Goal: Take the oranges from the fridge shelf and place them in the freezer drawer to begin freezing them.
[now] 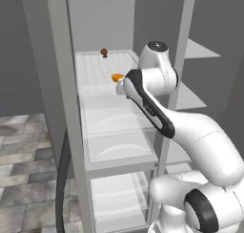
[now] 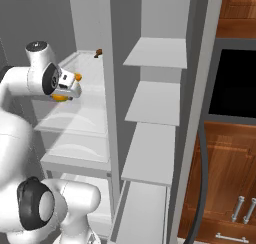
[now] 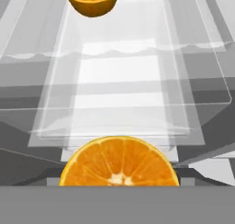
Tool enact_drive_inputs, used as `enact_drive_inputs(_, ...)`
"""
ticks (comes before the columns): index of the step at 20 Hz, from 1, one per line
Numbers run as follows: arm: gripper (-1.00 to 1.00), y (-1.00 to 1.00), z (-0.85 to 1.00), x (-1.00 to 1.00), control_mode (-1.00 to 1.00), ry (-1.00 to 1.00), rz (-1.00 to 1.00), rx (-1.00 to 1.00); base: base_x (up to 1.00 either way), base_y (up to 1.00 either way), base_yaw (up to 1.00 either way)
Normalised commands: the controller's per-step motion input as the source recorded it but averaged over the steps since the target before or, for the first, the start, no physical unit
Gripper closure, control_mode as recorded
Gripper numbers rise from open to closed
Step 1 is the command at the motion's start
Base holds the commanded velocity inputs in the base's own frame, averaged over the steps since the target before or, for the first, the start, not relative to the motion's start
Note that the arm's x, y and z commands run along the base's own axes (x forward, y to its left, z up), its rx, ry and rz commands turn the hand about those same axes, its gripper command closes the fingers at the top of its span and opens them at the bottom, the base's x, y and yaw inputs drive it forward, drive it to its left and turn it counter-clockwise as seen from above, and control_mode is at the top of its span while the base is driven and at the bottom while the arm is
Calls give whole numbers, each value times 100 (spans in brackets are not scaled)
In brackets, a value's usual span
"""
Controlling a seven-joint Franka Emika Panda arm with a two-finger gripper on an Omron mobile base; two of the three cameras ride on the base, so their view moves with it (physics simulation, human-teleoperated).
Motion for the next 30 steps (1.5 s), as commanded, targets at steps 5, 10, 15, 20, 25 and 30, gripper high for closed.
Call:
enact_drive_inputs(5,100,-55,-59,-100,-100,-3,0,0,0,0,0)
enact_drive_inputs(10,100,-31,-44,-90,-100,-4,0,0,0,0,0)
enact_drive_inputs(15,100,0,0,-4,-100,0,0,0,0,0,0)
enact_drive_inputs(20,100,0,0,-18,-100,0,0,0,0,0,0)
enact_drive_inputs(25,100,0,0,0,100,0,0,0,-71,0,-1)
enact_drive_inputs(30,100,0,0,0,100,0,0,0,-66,1,-11)
